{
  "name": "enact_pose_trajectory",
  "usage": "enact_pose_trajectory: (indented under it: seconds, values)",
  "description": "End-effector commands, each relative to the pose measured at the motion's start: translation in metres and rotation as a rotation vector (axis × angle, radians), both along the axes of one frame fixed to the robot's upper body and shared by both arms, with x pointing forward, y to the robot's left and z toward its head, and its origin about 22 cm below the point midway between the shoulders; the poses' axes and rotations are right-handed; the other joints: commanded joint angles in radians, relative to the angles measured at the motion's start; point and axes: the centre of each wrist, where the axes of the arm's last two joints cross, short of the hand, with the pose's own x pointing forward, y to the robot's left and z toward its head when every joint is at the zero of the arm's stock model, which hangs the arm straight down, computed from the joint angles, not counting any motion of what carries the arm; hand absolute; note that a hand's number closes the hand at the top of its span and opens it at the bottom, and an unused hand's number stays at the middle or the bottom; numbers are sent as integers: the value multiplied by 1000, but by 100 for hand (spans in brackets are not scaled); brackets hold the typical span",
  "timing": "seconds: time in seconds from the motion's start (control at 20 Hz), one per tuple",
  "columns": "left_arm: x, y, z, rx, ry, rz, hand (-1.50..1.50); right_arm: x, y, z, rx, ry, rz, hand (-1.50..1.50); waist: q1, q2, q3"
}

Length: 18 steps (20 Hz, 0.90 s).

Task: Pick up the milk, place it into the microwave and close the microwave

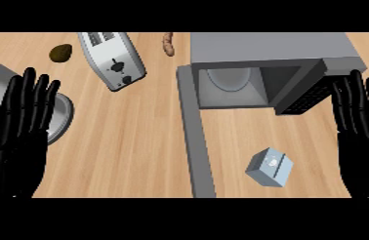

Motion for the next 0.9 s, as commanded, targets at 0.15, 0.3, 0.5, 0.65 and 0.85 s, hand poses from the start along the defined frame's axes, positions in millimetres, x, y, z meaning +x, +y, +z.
enact_pose_trajectory:
  seconds: [0.15,0.3,0.5,0.65,0.85]
  values:
    - [-5,11,-2,54,23,85,-150,-19,47,3,51,-26,-205,-150,17,-16,-45]
    - [-7,-12,-5,-153,104,51,-150,-22,87,2,146,90,-55,-150,37,-15,-46]
    - [-41,5,-2,-147,117,91,-150,-44,124,21,183,63,-42,-150,32,-20,-45]
    - [-52,7,8,-131,130,80,-150,-53,150,18,182,73,-47,-150,23,-17,-44]
    - [-64,22,-1,-146,126,80,-150,-54,166,13,153,56,-128,-150,21,-17,-45]
